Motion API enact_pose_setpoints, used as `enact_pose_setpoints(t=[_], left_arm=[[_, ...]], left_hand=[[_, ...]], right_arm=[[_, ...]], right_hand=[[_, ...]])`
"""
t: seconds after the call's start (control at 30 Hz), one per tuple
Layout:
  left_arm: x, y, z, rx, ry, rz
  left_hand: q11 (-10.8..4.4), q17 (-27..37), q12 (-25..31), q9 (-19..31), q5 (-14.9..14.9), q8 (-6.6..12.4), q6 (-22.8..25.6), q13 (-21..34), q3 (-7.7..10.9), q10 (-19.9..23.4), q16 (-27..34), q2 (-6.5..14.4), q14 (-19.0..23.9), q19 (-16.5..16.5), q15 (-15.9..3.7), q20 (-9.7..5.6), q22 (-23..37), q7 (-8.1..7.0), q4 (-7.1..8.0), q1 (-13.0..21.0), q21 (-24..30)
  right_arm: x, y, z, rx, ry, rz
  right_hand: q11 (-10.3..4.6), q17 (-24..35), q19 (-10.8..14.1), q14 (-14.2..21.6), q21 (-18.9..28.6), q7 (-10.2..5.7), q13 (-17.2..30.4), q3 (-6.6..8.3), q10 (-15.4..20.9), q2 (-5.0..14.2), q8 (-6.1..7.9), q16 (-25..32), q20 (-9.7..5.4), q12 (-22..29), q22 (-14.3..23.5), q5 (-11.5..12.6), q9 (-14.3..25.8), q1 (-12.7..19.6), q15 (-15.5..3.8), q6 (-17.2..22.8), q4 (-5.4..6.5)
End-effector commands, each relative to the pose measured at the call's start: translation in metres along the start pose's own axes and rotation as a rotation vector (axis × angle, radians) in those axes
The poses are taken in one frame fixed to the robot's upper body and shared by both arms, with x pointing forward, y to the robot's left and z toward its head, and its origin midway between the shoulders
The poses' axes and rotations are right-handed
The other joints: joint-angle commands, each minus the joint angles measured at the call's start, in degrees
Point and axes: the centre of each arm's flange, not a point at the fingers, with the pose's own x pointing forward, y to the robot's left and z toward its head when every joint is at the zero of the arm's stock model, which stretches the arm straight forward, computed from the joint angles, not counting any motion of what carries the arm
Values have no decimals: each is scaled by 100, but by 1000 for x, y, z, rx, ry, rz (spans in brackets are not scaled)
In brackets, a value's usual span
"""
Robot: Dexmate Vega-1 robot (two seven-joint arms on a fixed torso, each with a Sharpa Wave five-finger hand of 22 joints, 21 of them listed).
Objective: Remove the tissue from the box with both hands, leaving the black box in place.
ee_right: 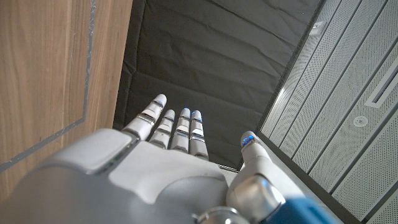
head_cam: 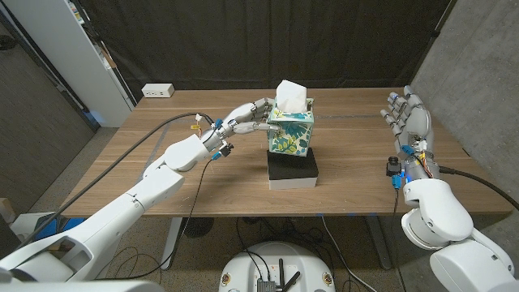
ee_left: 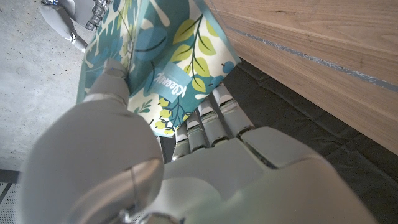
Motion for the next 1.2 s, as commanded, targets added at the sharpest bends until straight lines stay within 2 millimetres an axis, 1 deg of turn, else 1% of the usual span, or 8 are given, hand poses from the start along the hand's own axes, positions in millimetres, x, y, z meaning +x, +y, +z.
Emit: enact_pose_setpoints(t=[0.03,0.3,0.37,0.47,0.67,0.73,0.87,1.2], left_arm=[[0,0,1,-1,-6,-5],[0,-1,1,-2,-8,-5],[0,-1,2,-1,-8,-3],[0,-1,2,0,-9,-2],[1,-2,2,-4,-11,-6],[2,-3,2,-4,-12,-6],[2,-3,2,-3,-12,-6],[4,-3,2,-4,-16,-12]], left_hand=[[-9,18,-6,6,21,44,-17,33,27,33,-16,47,20,287,-921,-596,10,0,-15,21,-21],[-7,19,-8,1,19,49,-23,39,37,44,-15,53,24,291,-923,-596,10,0,-8,3,-31],[-3,20,-11,0,20,48,-29,40,41,39,-16,57,21,287,-925,-596,10,2,-7,2,-35],[4,22,-17,-3,20,49,-30,43,46,31,-15,65,20,283,-922,-597,11,7,-3,-7,-41],[5,22,-19,-8,19,51,-33,46,52,36,-16,68,21,286,-918,-595,11,6,1,-21,-47],[13,24,-22,-8,20,50,-43,48,59,31,-16,77,18,280,-917,-592,11,10,3,-25,-53],[24,23,-22,-8,19,51,-48,50,64,38,-17,80,17,279,-919,-592,11,17,5,-33,-58],[30,21,-28,-9,17,62,-45,57,75,38,-18,80,19,286,-919,-594,12,14,6,-60,-68]], right_arm=[[1,0,9,4,25,24],[2,0,13,-39,44,46],[3,-1,16,-81,46,60],[4,-1,25,-189,63,82],[7,6,44,-393,73,122],[8,7,46,-418,69,123],[7,11,54,-539,43,135],[1,24,61,-744,-53,94]], right_hand=[[28,21,54,24,45,42,33,23,4,391,38,32,-26,10,34,-3,17,27,25,19,24],[20,23,53,16,42,22,32,53,5,394,36,30,-38,9,34,1,17,52,18,16,29],[9,24,45,3,37,17,32,63,-4,396,32,25,-42,5,34,2,17,62,8,6,28],[-29,26,-66,-156,-5,-15,29,120,-176,398,-14,-34,-67,-56,34,0,15,112,-48,-128,35],[-118,49,-190,-303,-40,-74,29,157,-285,422,-27,-74,-149,-70,33,-13,14,98,-134,-231,120],[-183,59,-228,-329,-47,-91,28,170,-314,431,-27,-76,-175,-71,33,-13,13,87,-157,-256,159],[-215,71,-255,-345,-48,-148,28,188,-321,447,-20,-72,-217,-63,33,-9,13,68,-192,-266,217],[-290,88,-250,-273,-29,-229,25,235,-250,455,12,-27,-282,-20,29,3,12,46,-301,-224,325]])
